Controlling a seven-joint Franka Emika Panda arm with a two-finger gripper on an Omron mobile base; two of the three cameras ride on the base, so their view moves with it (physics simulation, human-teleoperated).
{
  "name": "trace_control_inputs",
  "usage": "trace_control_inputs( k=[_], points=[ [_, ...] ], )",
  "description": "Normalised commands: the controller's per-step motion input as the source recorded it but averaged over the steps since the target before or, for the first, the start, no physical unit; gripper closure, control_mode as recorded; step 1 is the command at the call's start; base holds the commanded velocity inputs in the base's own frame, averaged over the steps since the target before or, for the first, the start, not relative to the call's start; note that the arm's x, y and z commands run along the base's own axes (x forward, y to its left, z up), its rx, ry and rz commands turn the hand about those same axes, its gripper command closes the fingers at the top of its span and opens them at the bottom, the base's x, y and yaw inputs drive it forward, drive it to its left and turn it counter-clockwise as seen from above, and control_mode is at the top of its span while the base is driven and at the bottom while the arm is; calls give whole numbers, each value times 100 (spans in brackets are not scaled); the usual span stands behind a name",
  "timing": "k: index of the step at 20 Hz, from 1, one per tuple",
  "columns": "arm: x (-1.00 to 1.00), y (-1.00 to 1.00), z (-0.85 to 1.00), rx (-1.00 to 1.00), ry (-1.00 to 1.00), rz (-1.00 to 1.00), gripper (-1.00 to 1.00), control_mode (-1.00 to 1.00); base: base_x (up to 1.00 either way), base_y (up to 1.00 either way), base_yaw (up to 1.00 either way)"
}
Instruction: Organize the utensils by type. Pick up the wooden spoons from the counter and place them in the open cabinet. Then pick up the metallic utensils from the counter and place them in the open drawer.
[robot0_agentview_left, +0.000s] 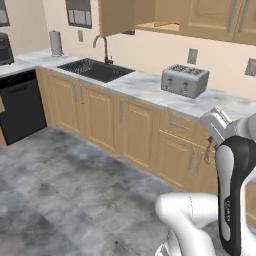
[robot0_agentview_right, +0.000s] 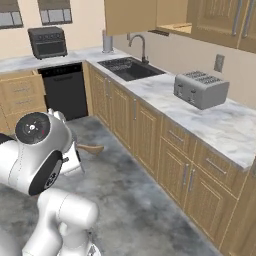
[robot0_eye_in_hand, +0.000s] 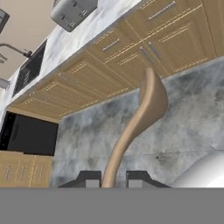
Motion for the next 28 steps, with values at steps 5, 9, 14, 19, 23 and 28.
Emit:
trace_control_inputs(
  k=[5, 9, 14, 19, 23, 28],
  points=[
    [0, 0, 0, 0, 0, 0, 100, 100, 88, 26, -30],
    [0, 0, 0, 0, 0, 0, 100, 100, 92, 23, -32],
    [0, 0, 0, 0, 0, 0, 100, 100, 91, 18, -33],
    [0, 0, 0, 0, 0, 0, 100, 100, 84, 28, -32],
    [0, 0, 0, 0, 0, 0, 100, 100, 70, 27, -29],
    [0, 0, 0, 0, 0, 0, 100, 100, 67, 26, -25]
  ],
)
